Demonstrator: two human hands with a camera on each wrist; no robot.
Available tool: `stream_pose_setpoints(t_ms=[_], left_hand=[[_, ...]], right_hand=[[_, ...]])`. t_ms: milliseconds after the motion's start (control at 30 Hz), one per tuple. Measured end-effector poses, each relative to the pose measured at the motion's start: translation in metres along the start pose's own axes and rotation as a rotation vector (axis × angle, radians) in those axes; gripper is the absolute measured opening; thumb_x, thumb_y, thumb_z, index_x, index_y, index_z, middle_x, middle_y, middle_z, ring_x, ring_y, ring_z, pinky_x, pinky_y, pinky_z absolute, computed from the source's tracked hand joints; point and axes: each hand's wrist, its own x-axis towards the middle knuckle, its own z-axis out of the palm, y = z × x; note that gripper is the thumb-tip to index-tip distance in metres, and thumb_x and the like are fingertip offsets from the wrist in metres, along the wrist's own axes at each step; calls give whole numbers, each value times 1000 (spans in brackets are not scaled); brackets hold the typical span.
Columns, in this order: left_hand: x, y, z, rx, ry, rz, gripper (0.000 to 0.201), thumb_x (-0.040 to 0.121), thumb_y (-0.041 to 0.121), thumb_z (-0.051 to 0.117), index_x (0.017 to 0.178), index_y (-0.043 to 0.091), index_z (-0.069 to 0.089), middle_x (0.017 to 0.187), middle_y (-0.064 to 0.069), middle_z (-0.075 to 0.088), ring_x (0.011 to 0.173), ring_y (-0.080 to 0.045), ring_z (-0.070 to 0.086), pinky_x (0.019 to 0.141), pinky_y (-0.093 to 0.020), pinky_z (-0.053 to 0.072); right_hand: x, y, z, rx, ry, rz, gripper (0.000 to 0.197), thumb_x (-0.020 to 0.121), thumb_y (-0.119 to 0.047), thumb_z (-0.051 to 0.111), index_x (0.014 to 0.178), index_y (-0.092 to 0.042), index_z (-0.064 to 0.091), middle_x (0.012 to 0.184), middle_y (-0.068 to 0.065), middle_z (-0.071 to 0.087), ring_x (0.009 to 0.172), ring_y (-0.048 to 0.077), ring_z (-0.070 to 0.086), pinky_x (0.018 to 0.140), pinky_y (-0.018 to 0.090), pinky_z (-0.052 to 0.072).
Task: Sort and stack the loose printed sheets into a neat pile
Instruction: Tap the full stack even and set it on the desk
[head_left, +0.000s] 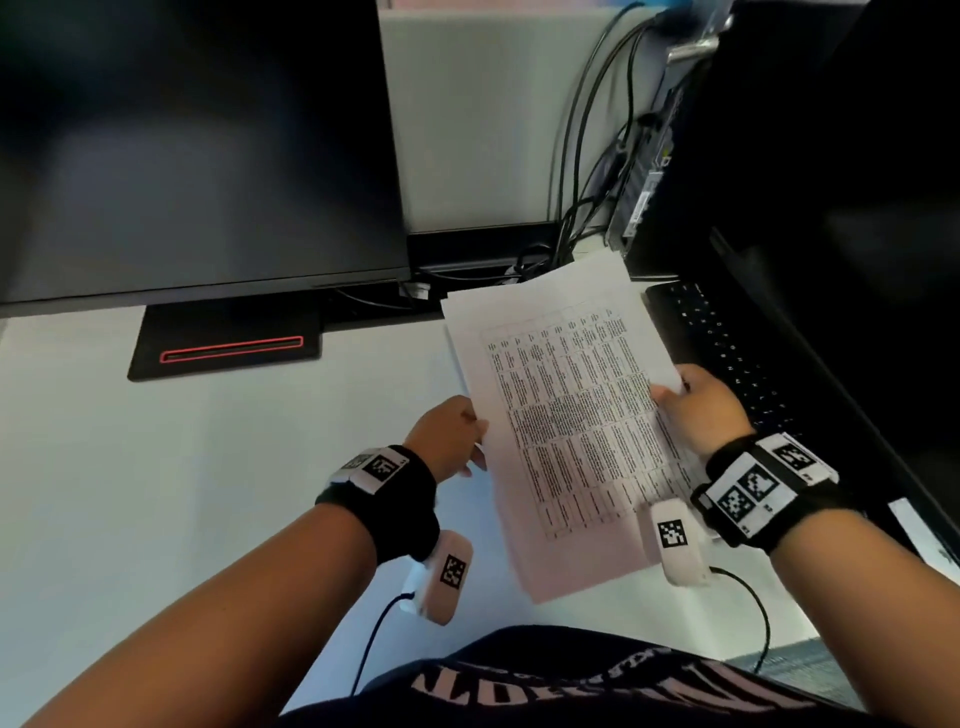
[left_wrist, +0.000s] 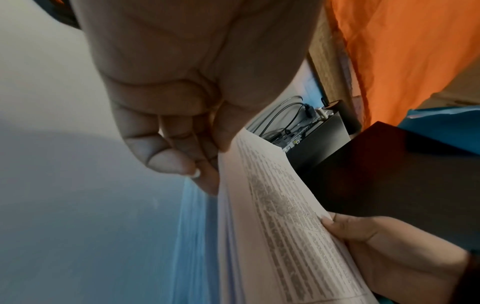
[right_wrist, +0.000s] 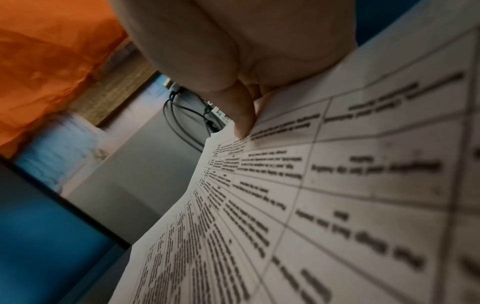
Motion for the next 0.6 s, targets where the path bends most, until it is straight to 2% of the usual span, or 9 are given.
stream_pose_setpoints(t_ms=[67, 200, 233, 300, 367, 433, 500, 600], left_hand=[[11, 10, 6, -9, 22, 0, 19, 98, 12, 45, 110, -1, 51, 102, -25, 67, 68, -23, 64, 58, -31, 50], [33, 18, 18, 62, 68, -24, 10, 96, 15, 50, 99, 6, 52, 77, -12, 65, 63, -20, 62, 59, -33, 53], [37, 18, 21, 99, 92, -35, 9, 95, 16, 53, 95, 7, 51, 78, -10, 64, 66, -22, 62, 64, -36, 55], [43, 16, 25, 146, 176, -70, 20, 90, 23, 62, 96, 11, 47, 93, -11, 59, 81, -28, 62, 77, -40, 57], [47, 14, 26, 117, 243, -113, 40, 85, 29, 68, 112, 11, 44, 110, -10, 52, 92, -30, 61, 85, -39, 54], [51, 14, 26, 64, 210, -160, 51, 86, 31, 68, 125, 9, 43, 117, -14, 58, 91, -30, 66, 85, -41, 56], [54, 17, 27, -43, 180, -214, 52, 88, 27, 65, 130, 6, 43, 119, -17, 61, 88, -30, 68, 83, -42, 58], [54, 18, 24, -75, 178, -253, 45, 91, 24, 61, 127, 0, 50, 118, -17, 64, 88, -29, 64, 82, -39, 56]], right_hand=[[14, 6, -4, 21, 18, 16, 33, 94, -17, 53, 124, -5, 54, 117, 11, 64, 107, 25, 58, 86, 27, 40], [42, 19, 1, -43, 28, 66, 37, 92, -18, 56, 127, -6, 51, 120, 14, 62, 108, 29, 58, 83, 25, 39], [48, 21, 4, -86, 27, 86, 39, 91, -20, 57, 128, -8, 50, 122, 15, 60, 109, 31, 57, 84, 27, 40], [59, 27, 7, -208, 14, 120, 45, 90, -28, 56, 131, -14, 48, 129, 18, 52, 115, 35, 52, 92, 34, 42], [68, 29, 12, -299, -56, 129, 45, 91, -32, 52, 131, -13, 49, 130, 20, 50, 115, 37, 51, 96, 38, 42], [75, 29, 19, -285, -122, 149, 40, 93, -31, 50, 124, -6, 53, 122, 20, 57, 109, 36, 55, 91, 37, 44], [78, 27, 26, -239, -131, 187, 42, 93, -32, 48, 124, -4, 52, 122, 20, 58, 110, 35, 55, 90, 36, 43], [78, 24, 34, -200, -161, 226, 50, 93, -35, 49, 129, 0, 46, 124, 19, 57, 114, 34, 54, 88, 32, 41]])
